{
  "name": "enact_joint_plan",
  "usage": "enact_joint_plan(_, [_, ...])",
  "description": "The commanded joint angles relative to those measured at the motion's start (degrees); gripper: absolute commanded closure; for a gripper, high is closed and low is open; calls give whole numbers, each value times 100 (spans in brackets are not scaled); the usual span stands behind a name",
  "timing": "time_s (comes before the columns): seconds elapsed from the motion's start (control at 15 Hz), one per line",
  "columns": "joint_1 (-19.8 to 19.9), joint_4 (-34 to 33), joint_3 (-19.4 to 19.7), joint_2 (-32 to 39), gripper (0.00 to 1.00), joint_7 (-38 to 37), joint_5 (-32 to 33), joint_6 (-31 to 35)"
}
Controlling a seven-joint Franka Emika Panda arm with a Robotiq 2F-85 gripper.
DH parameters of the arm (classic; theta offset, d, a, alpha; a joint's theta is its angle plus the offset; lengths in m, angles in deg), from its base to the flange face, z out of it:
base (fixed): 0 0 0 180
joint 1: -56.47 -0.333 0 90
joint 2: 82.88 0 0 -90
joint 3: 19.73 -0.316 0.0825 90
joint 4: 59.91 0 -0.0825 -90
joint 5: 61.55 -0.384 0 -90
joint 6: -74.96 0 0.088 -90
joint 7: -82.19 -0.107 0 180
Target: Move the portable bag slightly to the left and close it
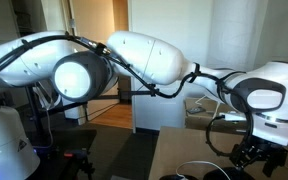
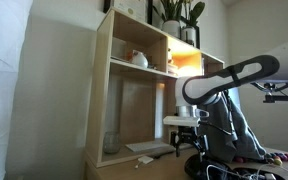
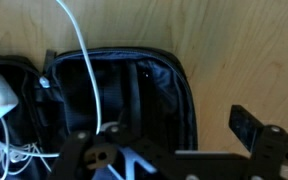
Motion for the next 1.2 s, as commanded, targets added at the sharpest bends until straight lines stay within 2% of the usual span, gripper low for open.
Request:
enact_joint_plan(0.0, [24,-232,-39,117,0,-115,-65,-18])
enact_joint_plan(1.13, [66,-532,-18,459,0,-101,-35,-411])
